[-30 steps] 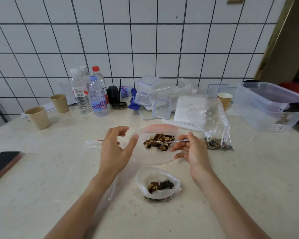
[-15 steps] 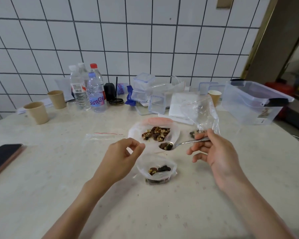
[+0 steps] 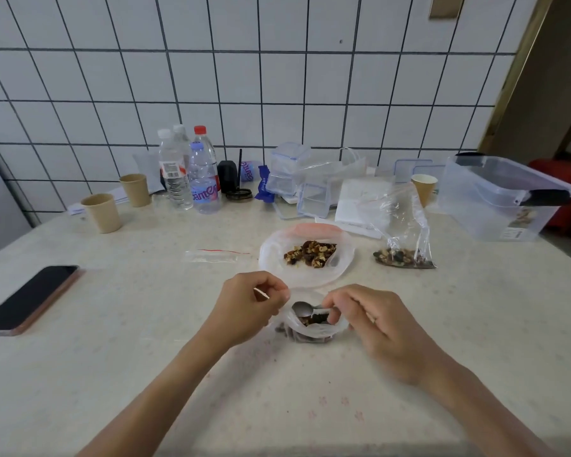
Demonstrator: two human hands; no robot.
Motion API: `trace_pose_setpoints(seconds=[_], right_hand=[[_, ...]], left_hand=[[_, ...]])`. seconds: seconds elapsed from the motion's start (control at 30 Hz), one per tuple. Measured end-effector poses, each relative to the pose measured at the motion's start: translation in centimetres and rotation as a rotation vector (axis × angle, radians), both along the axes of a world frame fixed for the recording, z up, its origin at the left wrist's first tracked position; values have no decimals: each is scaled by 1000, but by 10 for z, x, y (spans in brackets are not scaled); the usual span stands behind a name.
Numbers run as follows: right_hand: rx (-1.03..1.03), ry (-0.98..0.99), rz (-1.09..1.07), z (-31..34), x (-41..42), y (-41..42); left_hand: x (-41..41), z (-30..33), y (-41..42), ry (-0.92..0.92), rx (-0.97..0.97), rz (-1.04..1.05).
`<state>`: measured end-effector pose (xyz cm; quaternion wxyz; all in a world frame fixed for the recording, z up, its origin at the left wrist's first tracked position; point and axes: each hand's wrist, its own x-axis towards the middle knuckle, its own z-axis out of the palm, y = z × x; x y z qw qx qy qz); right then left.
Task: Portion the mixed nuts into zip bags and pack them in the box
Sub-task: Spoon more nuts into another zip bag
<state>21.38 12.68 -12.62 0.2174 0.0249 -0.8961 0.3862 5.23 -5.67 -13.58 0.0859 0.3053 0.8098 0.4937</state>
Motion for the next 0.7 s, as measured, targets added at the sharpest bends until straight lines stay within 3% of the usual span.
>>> trace_pose_setpoints(seconds=[0.1,0.47,0.7], right_hand=[[171,32,41,0,2,4],[-814,138,-169,10,-45,34],[-879,67,-320,2,-104,50]], left_hand=[[-1,0,0,21,-31,-6],[-24,6,-3,62,-59,51],[-69,3,35,253,9,352]])
